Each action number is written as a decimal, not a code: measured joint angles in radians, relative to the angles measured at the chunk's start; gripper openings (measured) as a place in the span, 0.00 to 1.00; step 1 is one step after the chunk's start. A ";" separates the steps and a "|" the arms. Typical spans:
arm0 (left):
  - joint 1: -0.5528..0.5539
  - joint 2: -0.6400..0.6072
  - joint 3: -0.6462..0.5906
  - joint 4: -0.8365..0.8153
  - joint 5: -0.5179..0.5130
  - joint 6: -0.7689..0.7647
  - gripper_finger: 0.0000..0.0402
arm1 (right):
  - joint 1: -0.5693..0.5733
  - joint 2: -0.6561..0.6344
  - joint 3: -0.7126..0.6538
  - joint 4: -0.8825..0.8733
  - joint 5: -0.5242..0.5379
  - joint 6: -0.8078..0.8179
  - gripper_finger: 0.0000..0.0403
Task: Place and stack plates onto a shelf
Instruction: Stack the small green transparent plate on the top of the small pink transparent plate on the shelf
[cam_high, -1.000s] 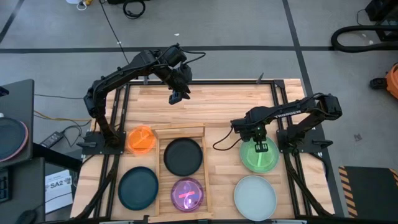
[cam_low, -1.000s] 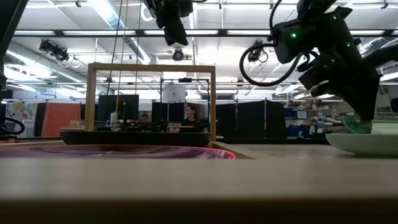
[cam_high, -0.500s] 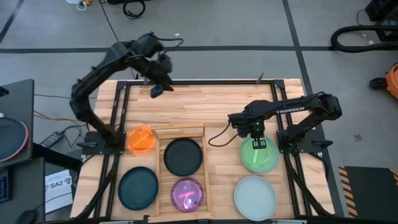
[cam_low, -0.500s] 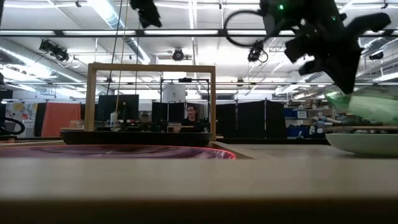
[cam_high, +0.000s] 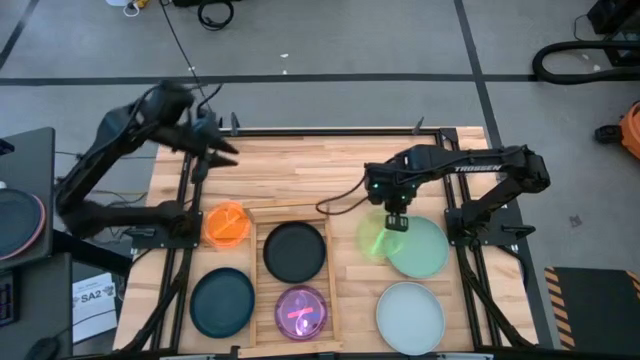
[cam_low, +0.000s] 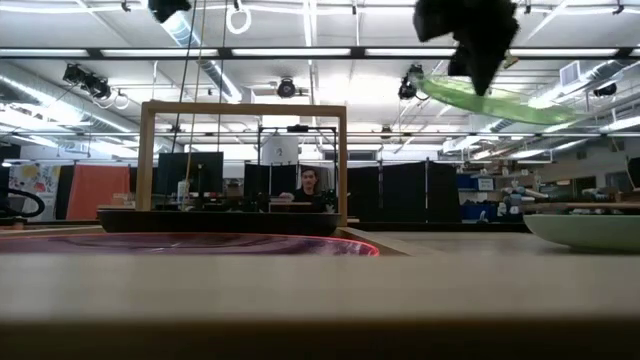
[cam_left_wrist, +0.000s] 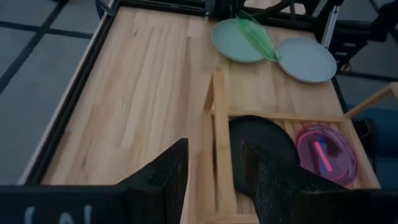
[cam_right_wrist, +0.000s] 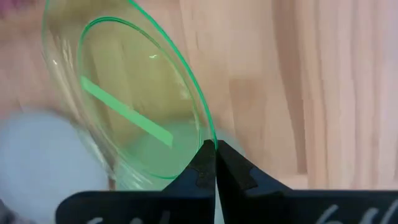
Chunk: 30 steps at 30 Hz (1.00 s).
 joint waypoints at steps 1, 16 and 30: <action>0.000 -0.045 -0.049 0.021 0.001 -0.015 0.39 | 0.002 0.000 0.008 0.028 0.000 0.027 0.01; -0.001 -0.465 -0.366 0.070 -0.045 -0.092 0.39 | 0.129 0.064 0.014 0.457 0.041 0.269 0.01; 0.000 -0.540 -0.395 0.078 -0.048 -0.143 0.39 | 0.245 0.294 0.014 0.771 0.005 0.324 0.01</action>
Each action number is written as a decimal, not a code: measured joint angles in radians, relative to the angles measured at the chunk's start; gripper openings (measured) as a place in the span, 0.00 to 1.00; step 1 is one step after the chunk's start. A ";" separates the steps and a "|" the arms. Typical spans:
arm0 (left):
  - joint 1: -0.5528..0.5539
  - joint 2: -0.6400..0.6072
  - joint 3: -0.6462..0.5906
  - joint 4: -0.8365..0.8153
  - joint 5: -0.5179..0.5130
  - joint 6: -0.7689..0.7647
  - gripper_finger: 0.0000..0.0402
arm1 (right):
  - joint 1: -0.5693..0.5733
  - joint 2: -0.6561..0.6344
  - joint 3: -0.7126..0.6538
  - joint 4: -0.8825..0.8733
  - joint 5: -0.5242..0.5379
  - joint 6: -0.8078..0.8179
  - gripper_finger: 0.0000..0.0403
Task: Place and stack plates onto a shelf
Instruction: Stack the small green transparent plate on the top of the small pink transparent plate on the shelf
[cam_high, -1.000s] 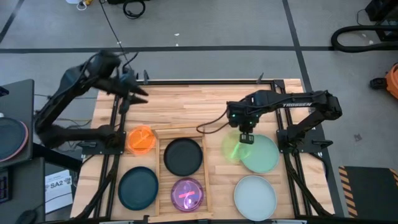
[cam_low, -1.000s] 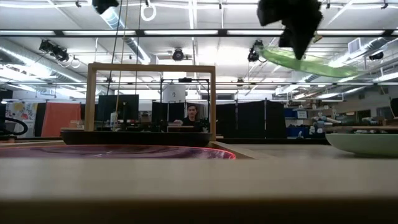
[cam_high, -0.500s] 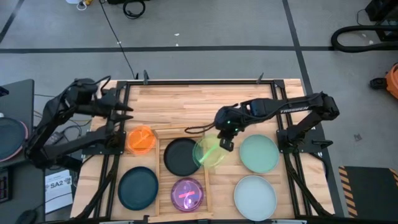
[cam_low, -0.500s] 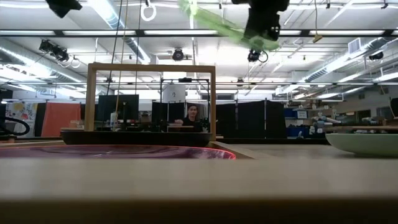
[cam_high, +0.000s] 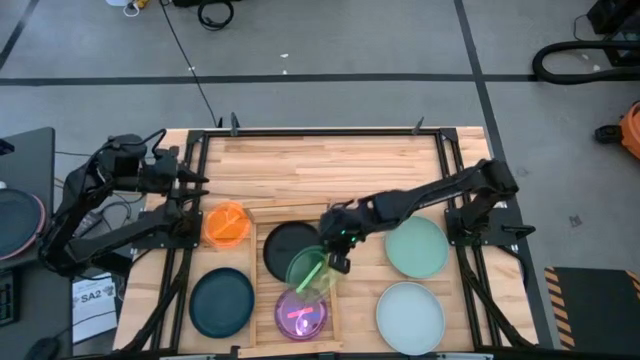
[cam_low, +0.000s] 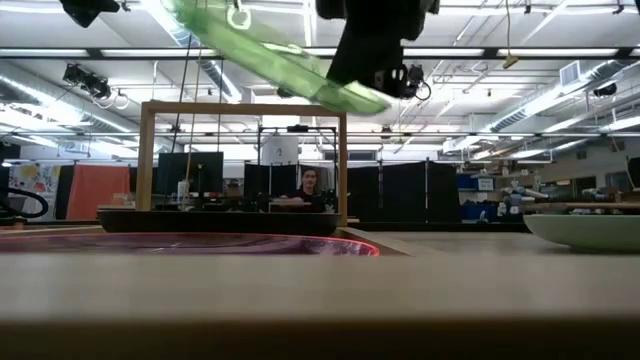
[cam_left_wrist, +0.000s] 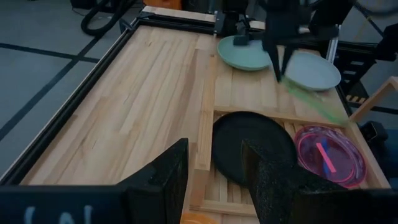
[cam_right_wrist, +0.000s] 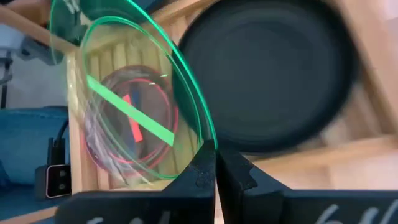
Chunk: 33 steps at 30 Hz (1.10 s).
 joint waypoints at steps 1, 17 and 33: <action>0.000 0.000 0.000 0.000 0.000 0.000 0.39 | 0.009 0.017 0.000 0.011 -0.001 0.000 0.01; 0.000 0.001 0.000 0.003 0.000 -0.001 0.39 | 0.086 0.168 0.001 0.244 -0.066 -0.001 0.01; 0.000 0.001 0.000 0.007 0.000 0.000 0.39 | 0.112 0.224 0.000 0.334 -0.109 0.016 0.02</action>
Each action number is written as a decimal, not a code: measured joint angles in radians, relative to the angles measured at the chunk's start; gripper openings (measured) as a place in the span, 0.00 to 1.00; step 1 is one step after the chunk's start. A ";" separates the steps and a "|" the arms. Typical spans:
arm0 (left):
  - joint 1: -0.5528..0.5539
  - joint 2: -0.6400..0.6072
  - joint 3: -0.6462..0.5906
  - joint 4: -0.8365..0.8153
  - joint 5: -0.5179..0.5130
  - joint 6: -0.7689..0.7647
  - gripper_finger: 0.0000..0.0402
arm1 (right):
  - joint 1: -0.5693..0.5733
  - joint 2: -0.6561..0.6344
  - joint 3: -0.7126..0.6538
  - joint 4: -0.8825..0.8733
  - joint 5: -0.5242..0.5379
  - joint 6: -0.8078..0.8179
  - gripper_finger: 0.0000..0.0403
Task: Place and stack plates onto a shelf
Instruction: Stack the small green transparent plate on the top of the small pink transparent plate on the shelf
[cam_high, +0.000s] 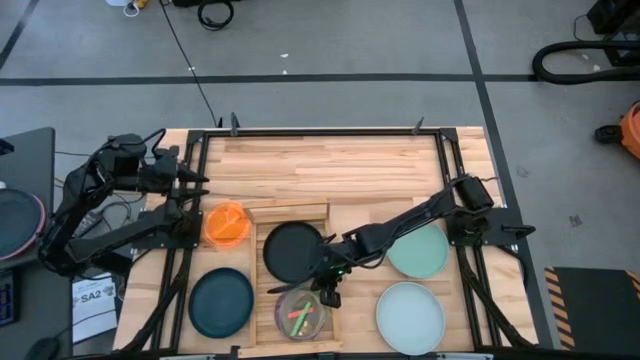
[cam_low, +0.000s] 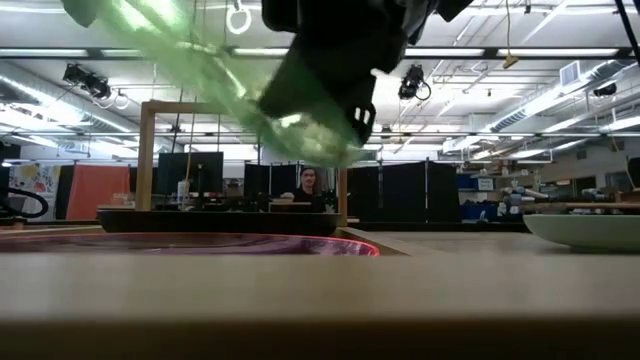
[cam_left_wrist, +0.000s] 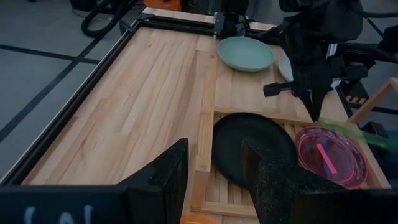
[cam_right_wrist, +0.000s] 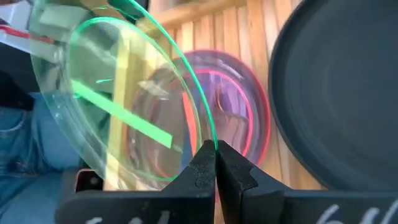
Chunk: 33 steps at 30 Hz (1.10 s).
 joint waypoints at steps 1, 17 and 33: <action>0.000 0.000 0.000 0.000 0.000 0.000 0.39 | 0.000 0.001 0.000 -0.006 -0.002 0.000 0.02; 0.000 0.000 0.000 -0.001 0.000 0.000 0.39 | 0.000 -0.001 -0.018 -0.035 0.018 -0.024 0.02; 0.000 0.000 0.000 -0.001 0.000 0.000 0.39 | 0.000 -0.002 -0.064 0.020 0.024 -0.016 0.07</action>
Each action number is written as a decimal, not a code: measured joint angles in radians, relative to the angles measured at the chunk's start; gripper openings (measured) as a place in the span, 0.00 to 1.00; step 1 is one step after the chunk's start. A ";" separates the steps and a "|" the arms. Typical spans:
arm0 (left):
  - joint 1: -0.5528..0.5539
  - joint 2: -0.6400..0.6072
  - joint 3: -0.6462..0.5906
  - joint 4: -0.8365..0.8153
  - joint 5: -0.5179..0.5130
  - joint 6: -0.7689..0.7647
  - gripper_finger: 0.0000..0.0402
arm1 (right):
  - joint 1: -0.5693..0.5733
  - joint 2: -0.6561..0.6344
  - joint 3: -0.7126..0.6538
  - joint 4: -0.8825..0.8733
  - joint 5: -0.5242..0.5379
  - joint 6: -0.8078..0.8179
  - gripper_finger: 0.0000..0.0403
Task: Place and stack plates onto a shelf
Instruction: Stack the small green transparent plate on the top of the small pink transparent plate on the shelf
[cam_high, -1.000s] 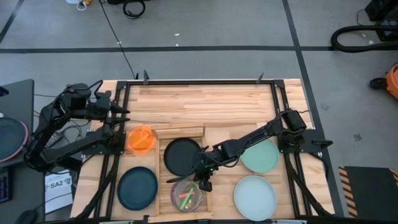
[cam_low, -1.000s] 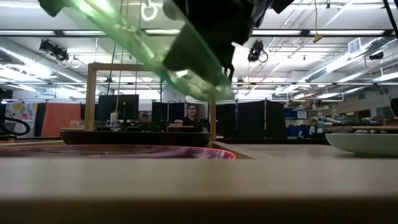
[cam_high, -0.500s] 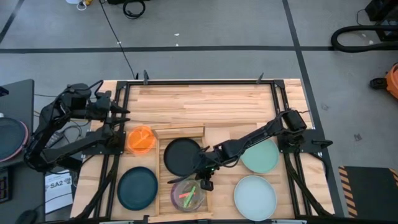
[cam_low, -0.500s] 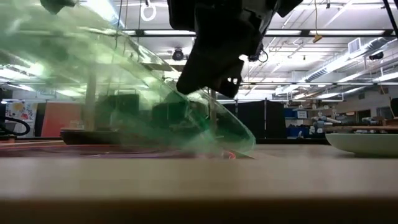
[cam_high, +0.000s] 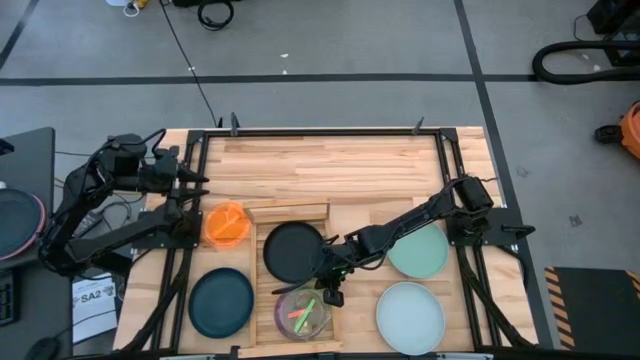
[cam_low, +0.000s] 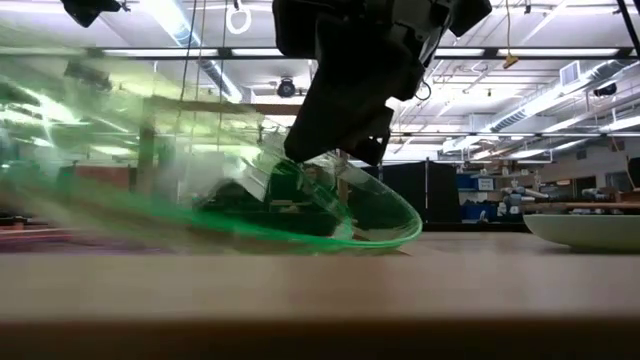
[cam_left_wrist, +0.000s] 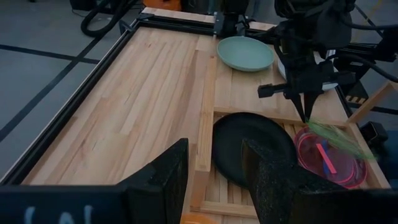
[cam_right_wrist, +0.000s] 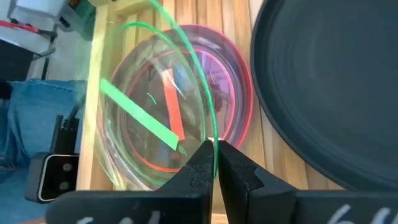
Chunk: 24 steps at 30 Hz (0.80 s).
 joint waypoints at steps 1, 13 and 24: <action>0.000 0.000 0.000 0.000 0.000 0.000 0.39 | 0.000 0.000 0.000 -0.001 0.007 0.000 0.07; 0.000 0.000 0.000 0.000 0.000 0.000 0.39 | 0.000 0.000 0.000 0.006 0.014 -0.003 0.12; 0.000 0.000 0.000 0.000 0.000 0.000 0.39 | 0.000 0.000 0.000 0.042 0.012 -0.003 0.33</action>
